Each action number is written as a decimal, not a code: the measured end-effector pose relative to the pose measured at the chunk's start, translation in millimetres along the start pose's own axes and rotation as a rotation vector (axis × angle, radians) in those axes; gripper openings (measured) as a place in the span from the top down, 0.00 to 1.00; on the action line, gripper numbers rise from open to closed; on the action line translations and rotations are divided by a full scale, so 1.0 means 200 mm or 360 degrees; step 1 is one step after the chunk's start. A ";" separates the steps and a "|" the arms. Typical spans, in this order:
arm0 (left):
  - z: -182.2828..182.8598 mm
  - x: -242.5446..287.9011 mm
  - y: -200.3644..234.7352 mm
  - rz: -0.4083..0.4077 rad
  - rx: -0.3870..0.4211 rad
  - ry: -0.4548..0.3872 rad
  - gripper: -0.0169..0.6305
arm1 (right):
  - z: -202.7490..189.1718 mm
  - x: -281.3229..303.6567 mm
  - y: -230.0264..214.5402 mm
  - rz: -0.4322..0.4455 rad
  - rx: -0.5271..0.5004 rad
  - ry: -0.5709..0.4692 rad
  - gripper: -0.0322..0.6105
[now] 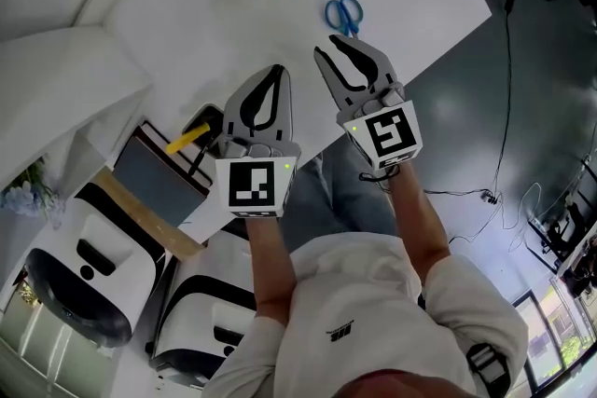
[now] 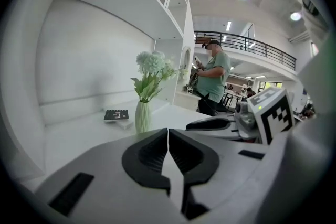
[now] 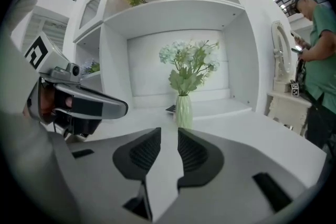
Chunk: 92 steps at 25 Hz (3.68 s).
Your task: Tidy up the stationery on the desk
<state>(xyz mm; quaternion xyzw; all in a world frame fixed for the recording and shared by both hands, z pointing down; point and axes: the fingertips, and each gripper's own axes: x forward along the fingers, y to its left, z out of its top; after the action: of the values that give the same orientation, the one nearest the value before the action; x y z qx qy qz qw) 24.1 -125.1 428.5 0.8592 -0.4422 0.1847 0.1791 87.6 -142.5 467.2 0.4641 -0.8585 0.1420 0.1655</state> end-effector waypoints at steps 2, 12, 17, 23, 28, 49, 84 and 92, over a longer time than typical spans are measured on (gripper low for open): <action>-0.01 0.04 -0.02 -0.0020 0.0000 0.0005 0.97 | -0.03 0.00 -0.05 -0.0025 0.0013 0.0028 0.82; -0.02 0.24 -0.15 -0.0121 0.0041 0.0040 0.97 | -0.18 0.04 -0.26 -0.0127 0.0025 0.0248 0.82; -0.05 0.35 -0.17 -0.0168 0.0076 0.0063 0.97 | -0.24 0.09 -0.32 -0.0137 0.0031 0.0325 0.82; -0.07 0.40 -0.18 -0.0174 0.0085 0.0082 0.97 | -0.30 0.17 -0.37 -0.0144 0.0025 0.0456 0.83; -0.07 0.41 -0.17 -0.0169 0.0090 0.0094 0.97 | -0.39 0.22 -0.40 -0.0132 0.0061 0.0625 0.82; -0.07 0.24 -0.08 -0.0092 0.0053 0.0067 0.97 | -0.32 0.22 -0.24 -0.0002 -0.0037 0.0675 0.85; -0.05 -0.85 0.33 0.0280 -0.0103 -0.0096 0.97 | 0.41 -0.12 0.98 0.0467 -0.0253 0.0166 0.85; -0.13 -0.98 0.38 0.0352 -0.0121 -0.0070 0.97 | 0.34 -0.11 1.18 0.0595 -0.0287 0.0208 0.85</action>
<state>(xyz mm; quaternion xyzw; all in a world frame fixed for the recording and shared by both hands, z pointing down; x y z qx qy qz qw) -148.0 -18.9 368.8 0.8017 -0.5447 0.1674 0.1803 -110.9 -27.8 374.1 0.2698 -0.9264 0.1226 0.2324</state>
